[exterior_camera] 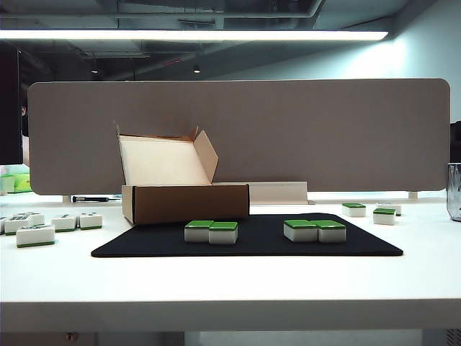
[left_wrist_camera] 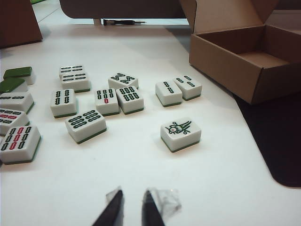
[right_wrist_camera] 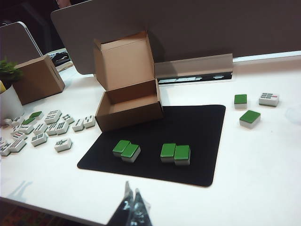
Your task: Pick up four mahjong tiles and put them into the paper box.
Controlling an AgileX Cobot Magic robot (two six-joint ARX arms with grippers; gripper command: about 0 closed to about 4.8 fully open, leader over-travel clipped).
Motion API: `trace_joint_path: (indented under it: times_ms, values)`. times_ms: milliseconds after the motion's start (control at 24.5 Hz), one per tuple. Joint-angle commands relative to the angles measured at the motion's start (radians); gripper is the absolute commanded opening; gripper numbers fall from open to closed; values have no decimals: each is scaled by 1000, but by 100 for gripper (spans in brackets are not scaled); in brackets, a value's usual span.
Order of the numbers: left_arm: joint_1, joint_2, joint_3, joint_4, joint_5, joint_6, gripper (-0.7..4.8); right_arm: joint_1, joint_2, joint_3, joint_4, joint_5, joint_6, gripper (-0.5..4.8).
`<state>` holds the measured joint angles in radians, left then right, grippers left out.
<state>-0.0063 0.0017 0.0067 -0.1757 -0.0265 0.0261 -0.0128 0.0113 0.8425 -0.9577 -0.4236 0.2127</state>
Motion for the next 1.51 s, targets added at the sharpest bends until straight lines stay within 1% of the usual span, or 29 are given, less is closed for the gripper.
trace_joint_path:
  times_ms: [41, 163, 204, 326, 408, 530, 612, 653, 734, 897, 979, 1142, 1183, 1305, 1509]
  values:
    - [1, 0, -1, -13, 2, 3, 49, 0, -12, 19, -13, -37, 1, -1]
    - [0, 0, -1, -12, 4, 3, 49, 0, -12, 21, -47, -150, 2, -1]
    - [0, 0, -1, -11, 4, 3, 49, 0, -12, 21, -69, -164, 2, -1]
    - [0, 0, 0, -11, 5, 0, 49, 0, -12, 21, -143, -163, 1, -1]
    - [0, 0, 2, -11, 11, -2, 49, 0, -12, 21, -154, -163, 1, -1]
    - [0, 0, 23, -11, 32, -39, 49, 0, -12, 21, -162, -163, 1, -1]
    - [0, 0, 56, -10, 35, -43, 49, 0, -12, 20, -161, -163, 1, -1]
    - [0, 1, 92, -10, 51, -52, 49, 0, -12, 20, -161, -163, 1, -1]
    - [0, 7, 153, -11, 54, -72, 49, 0, -12, 20, -161, -163, 1, -1]
    - [0, 48, 249, -11, 68, -71, 49, 0, -12, 20, -162, -163, 1, -1]
    - [0, 114, 320, -11, 89, -69, 51, 0, -12, 20, -162, -163, 1, -1]
    - [0, 325, 484, -10, 143, -60, 52, 0, -12, 20, -163, -163, 1, -1]
    - [0, 402, 542, -10, 145, -60, 52, 0, -12, 20, -165, -163, 1, -1]
    - [0, 554, 653, -11, 148, -60, 52, 0, -12, 20, -165, -163, 1, -1]
    - [-2, 799, 811, -15, 232, -60, 52, 0, -12, 20, -165, -162, 0, -1]
